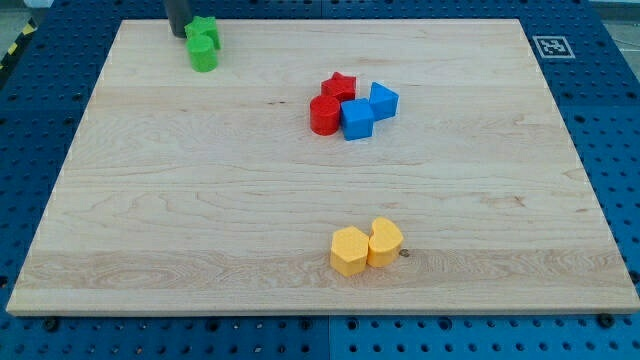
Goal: Slightly push the green star and green circle towards down
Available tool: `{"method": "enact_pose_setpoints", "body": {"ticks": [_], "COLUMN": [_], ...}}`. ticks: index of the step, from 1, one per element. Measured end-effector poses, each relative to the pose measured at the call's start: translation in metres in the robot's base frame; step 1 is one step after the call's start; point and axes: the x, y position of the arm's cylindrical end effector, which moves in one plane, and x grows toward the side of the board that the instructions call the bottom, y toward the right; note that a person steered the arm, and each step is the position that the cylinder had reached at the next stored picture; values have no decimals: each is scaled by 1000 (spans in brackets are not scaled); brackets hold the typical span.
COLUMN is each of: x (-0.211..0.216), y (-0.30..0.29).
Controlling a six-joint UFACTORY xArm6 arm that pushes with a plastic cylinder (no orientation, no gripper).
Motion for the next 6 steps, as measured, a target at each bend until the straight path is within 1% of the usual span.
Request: {"method": "enact_pose_setpoints", "body": {"ticks": [3,4,6], "x": [10,20,21], "y": [0,0,11]}}
